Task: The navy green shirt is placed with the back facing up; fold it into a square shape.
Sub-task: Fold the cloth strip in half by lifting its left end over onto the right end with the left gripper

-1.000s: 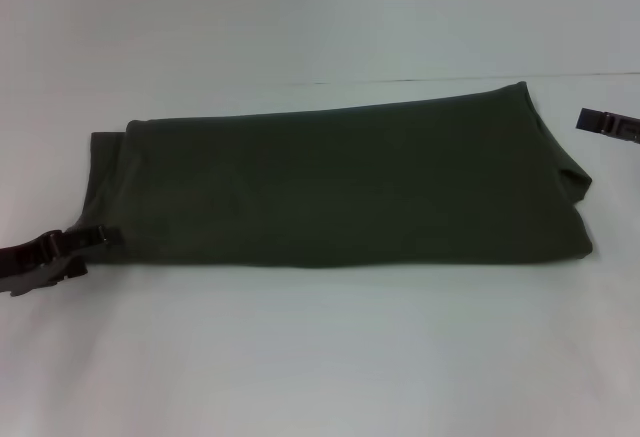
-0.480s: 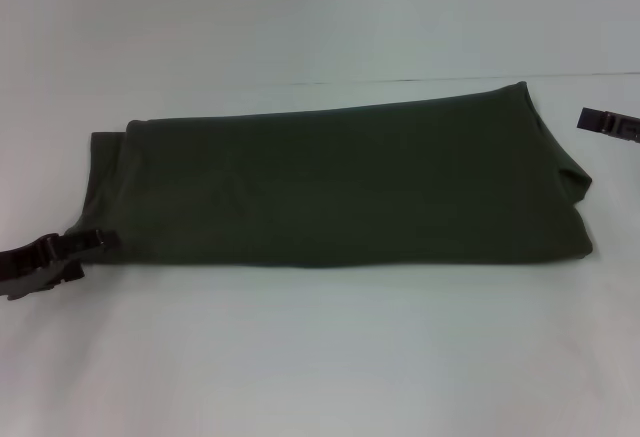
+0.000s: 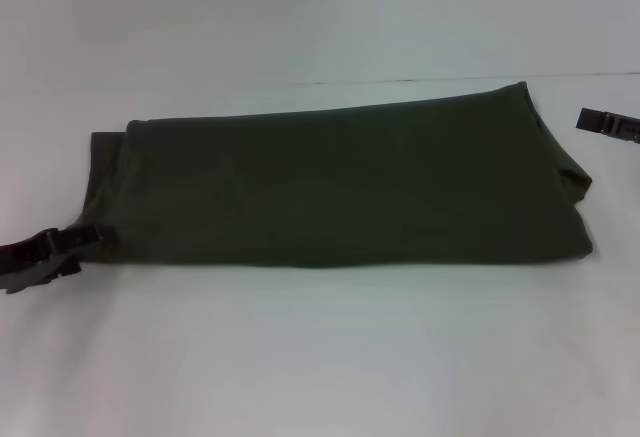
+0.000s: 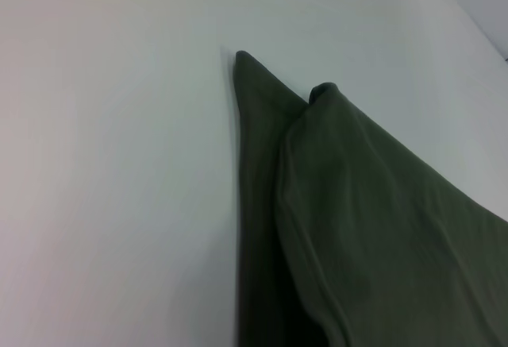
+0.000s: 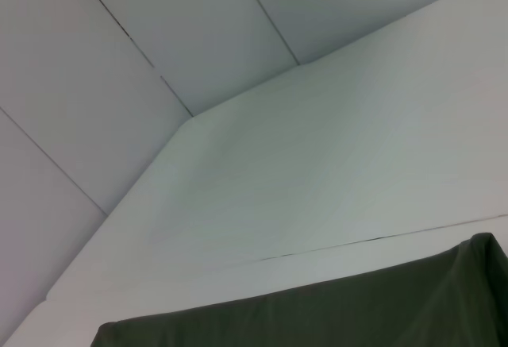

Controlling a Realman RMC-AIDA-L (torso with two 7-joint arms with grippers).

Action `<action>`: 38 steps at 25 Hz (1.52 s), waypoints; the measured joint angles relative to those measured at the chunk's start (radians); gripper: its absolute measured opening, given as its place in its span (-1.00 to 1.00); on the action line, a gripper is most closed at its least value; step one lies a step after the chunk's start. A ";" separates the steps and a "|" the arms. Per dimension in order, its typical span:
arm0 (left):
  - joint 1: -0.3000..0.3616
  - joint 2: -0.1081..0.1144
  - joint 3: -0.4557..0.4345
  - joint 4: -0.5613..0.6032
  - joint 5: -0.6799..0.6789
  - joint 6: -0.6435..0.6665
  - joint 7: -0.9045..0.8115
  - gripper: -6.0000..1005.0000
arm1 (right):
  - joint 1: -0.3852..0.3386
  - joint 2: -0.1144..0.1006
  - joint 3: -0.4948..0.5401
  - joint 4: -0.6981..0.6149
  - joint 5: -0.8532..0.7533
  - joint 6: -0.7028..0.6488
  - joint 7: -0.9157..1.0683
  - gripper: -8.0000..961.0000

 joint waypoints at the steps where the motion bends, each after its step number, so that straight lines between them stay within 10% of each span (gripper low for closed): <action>1: -0.004 0.000 0.001 -0.002 0.006 -0.003 0.000 0.76 | 0.000 0.000 0.000 0.000 0.000 0.000 0.000 0.89; 26: -0.053 -0.009 -0.003 0.015 0.015 -0.059 0.005 0.74 | -0.002 0.000 0.012 0.000 0.000 0.000 0.000 0.87; 38: -0.048 -0.009 0.017 0.014 0.016 -0.098 0.002 -0.18 | -0.002 0.003 0.012 0.000 0.000 0.000 -0.002 0.87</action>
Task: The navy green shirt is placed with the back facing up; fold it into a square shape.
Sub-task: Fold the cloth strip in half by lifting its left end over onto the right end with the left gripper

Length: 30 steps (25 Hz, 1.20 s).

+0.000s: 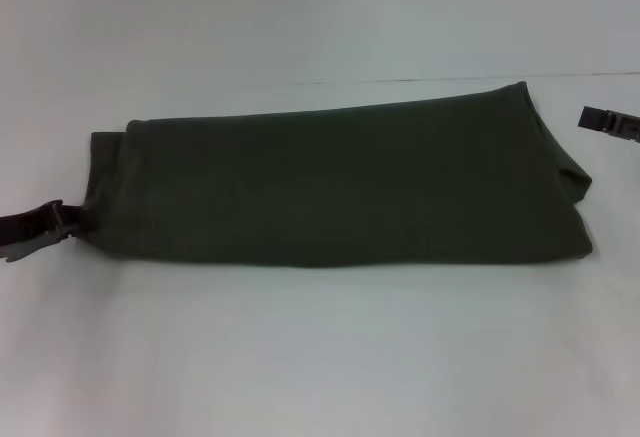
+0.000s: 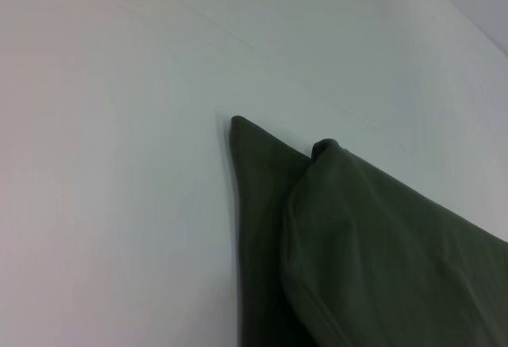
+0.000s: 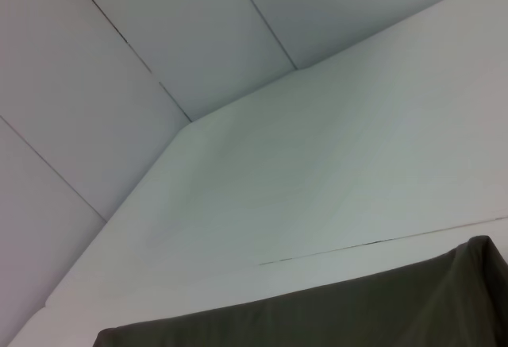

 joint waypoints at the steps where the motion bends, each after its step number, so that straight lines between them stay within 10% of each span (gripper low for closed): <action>1: 0.000 0.000 0.000 0.000 0.000 0.000 0.000 -0.28 | 0.000 0.000 0.000 0.000 0.000 0.000 0.000 0.87; 7: 0.012 -0.002 -0.006 0.000 -0.003 0.010 -0.001 -0.88 | 0.000 0.001 0.000 0.000 0.000 0.000 -0.004 0.87; 20: 0.153 -0.040 -0.065 0.122 -0.101 0.011 0.022 -0.93 | 0.023 0.040 0.002 0.003 0.012 0.006 -0.014 0.87; 30: 0.242 0.008 -0.162 0.154 -0.099 0.022 0.036 -0.92 | 0.056 0.081 -0.004 0.005 0.012 0.032 -0.012 0.87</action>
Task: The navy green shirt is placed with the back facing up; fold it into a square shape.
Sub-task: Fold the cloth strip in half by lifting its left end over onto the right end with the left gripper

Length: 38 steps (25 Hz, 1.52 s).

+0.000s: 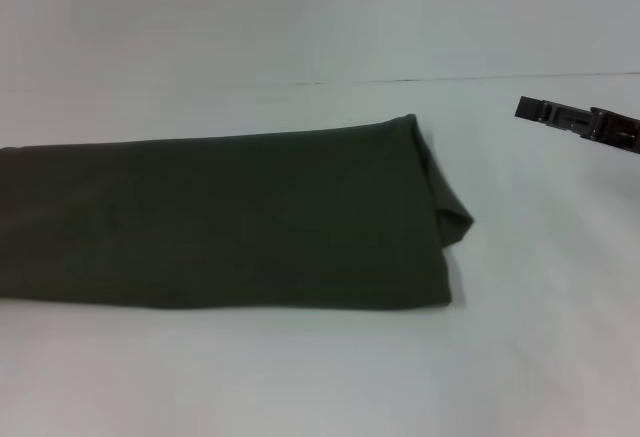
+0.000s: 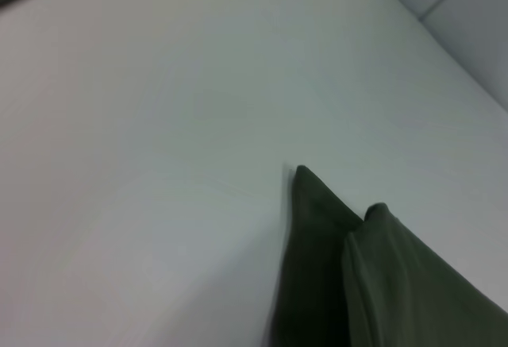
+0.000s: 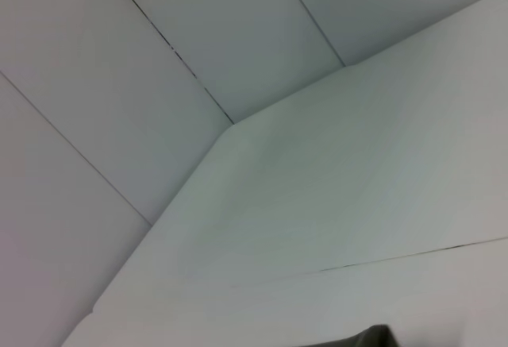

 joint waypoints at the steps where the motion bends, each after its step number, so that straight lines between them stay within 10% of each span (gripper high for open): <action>1: 0.005 0.004 -0.008 0.003 0.000 0.004 0.000 -0.92 | 0.001 0.002 0.001 0.000 0.000 0.000 0.000 0.87; 12: -0.015 -0.008 -0.061 0.073 -0.117 0.210 0.061 -0.92 | -0.015 0.002 0.005 0.003 0.000 -0.011 -0.009 0.87; 20: -0.266 -0.153 0.005 0.049 -0.235 0.396 0.187 -0.91 | -0.045 -0.016 0.015 -0.008 0.000 -0.063 -0.029 0.87; 27: -0.453 -0.162 0.184 -0.425 -0.405 0.234 0.431 -0.91 | -0.093 -0.053 0.020 -0.013 0.026 -0.127 -0.048 0.87; 30: -0.509 -0.166 0.160 -0.744 -0.514 0.113 0.681 -0.91 | -0.111 -0.065 0.021 -0.012 0.028 -0.133 -0.060 0.87; 38: -0.513 -0.167 0.031 -1.014 -0.510 0.144 1.039 -0.67 | -0.127 -0.069 0.020 -0.005 0.025 -0.134 -0.078 0.87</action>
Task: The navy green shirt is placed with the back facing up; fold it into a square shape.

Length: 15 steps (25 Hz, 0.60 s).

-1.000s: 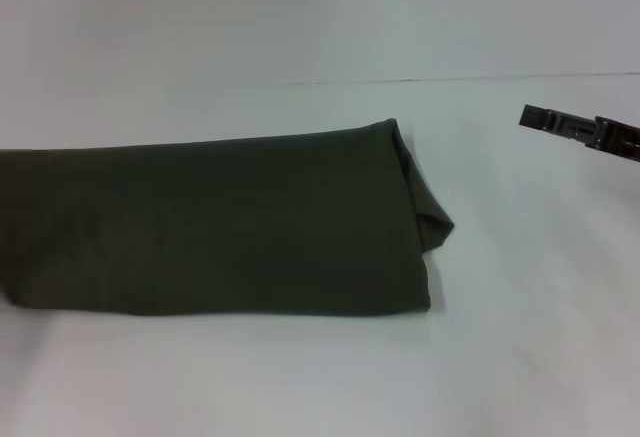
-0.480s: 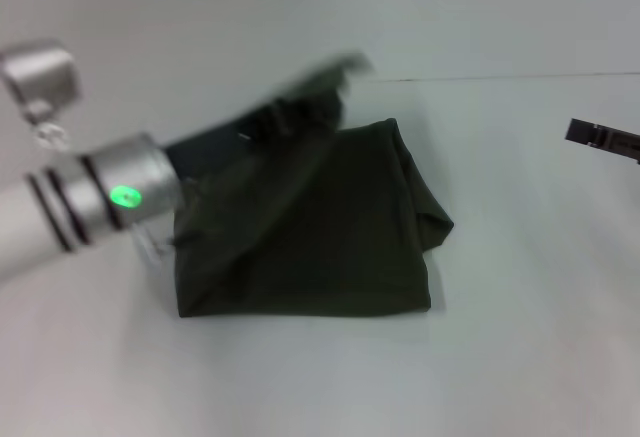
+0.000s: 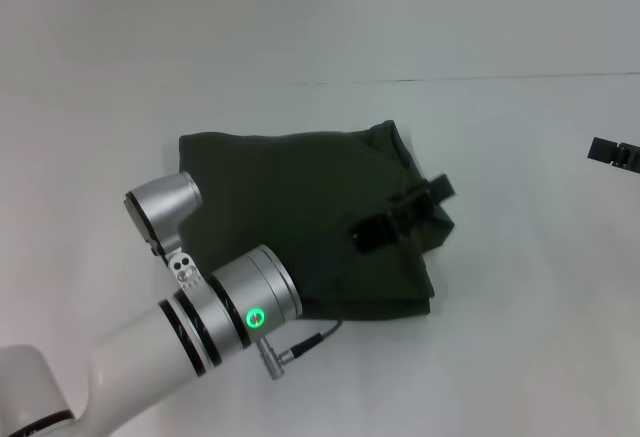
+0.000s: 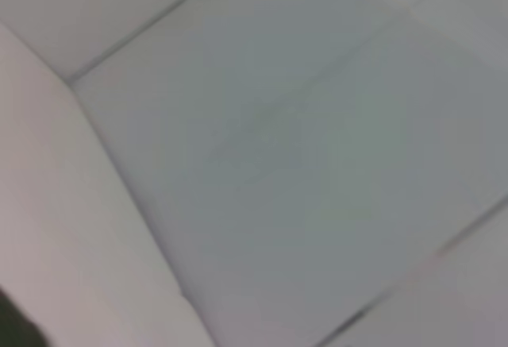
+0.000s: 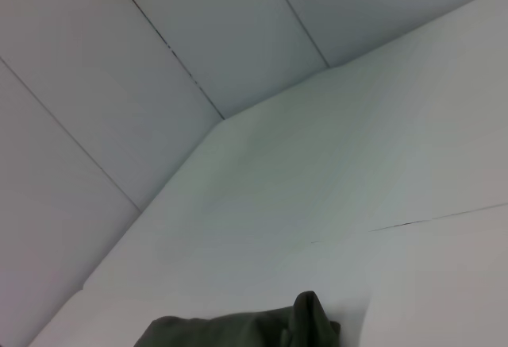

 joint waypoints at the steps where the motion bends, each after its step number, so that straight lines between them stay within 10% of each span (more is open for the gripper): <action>1: 0.001 0.000 -0.001 -0.004 0.012 0.011 0.004 -0.62 | 0.000 0.000 -0.001 0.000 -0.001 0.000 0.000 0.87; 4: 0.007 0.000 -0.003 -0.001 0.066 0.088 0.004 -0.08 | 0.000 0.001 -0.004 0.001 -0.003 0.006 0.002 0.87; 15: 0.168 0.005 0.001 0.297 0.089 0.376 0.047 0.38 | 0.081 -0.023 -0.034 0.005 -0.023 0.023 0.209 0.87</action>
